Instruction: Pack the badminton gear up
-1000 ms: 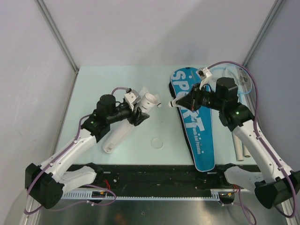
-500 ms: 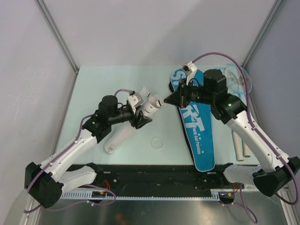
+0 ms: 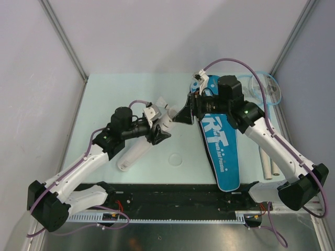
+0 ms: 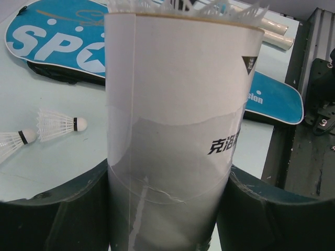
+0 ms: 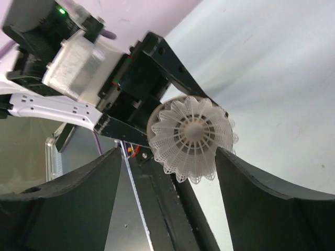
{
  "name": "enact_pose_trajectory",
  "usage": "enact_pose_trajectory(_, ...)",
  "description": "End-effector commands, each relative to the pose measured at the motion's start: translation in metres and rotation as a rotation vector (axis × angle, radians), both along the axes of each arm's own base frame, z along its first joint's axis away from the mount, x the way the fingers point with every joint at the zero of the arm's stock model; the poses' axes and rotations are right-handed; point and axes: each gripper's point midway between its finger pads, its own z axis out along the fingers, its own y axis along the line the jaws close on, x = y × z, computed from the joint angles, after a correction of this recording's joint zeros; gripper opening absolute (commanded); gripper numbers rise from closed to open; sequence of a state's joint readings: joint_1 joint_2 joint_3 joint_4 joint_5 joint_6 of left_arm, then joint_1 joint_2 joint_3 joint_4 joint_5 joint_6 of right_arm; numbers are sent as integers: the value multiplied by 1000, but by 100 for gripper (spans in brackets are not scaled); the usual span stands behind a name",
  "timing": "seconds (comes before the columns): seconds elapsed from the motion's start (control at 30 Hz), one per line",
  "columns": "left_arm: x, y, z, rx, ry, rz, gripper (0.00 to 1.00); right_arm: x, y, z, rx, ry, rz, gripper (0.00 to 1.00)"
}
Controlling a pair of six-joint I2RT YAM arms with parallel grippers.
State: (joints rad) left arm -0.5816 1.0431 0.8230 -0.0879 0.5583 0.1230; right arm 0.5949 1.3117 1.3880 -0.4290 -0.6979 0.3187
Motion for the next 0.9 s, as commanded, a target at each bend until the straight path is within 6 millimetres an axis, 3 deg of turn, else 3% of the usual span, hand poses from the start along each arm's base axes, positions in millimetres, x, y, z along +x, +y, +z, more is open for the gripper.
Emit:
enact_pose_trajectory(0.0,-3,-7,21,-30,-103,-63,30,-12,5,44,129,-73,57,77)
enact_pose_trajectory(0.1,-4,-8,23,-32,-104,-67,30,-16,14,43,138,-51,83,77)
enact_pose_trajectory(0.33,-4,-7,24,-34,-110,-61,29,-23,53,16,112,27,135,75)
enact_pose_trajectory(0.43,-2,-5,26,-32,-120,-42,29,-23,55,19,128,18,136,74)
enact_pose_trajectory(0.6,4,1,31,-28,-145,13,28,-20,39,44,205,-19,108,79)
enact_pose_trajectory(0.67,8,4,32,-23,-151,41,28,-8,24,60,239,-78,9,82)
enact_pose_trajectory(0.7,14,9,34,-19,-162,83,28,-2,19,56,234,-89,-42,83)
enact_pose_trajectory(0.77,23,16,36,-8,-176,145,28,22,2,61,263,-127,-200,87)
enact_pose_trajectory(0.8,38,30,35,21,-194,261,29,24,-8,56,279,-91,-256,88)
enact_pose_trajectory(0.87,57,53,36,54,-212,427,27,57,-36,53,316,-67,-481,89)
